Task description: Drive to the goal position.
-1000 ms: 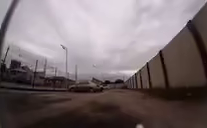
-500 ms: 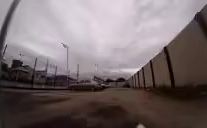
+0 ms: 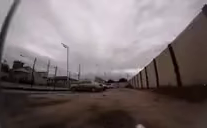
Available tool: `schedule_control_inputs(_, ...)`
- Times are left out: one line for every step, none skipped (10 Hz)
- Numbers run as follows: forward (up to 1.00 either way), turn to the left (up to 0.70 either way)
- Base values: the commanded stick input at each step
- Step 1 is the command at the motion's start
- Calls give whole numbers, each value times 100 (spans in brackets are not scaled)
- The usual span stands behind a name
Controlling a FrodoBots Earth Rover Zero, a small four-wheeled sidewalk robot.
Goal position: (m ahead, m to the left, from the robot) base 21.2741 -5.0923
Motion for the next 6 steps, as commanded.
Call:
schedule_control_inputs(100, 0)
schedule_control_inputs(100, 0)
schedule_control_inputs(100, 0)
schedule_control_inputs(100, 0)
schedule_control_inputs(100, 0)
schedule_control_inputs(100, 0)
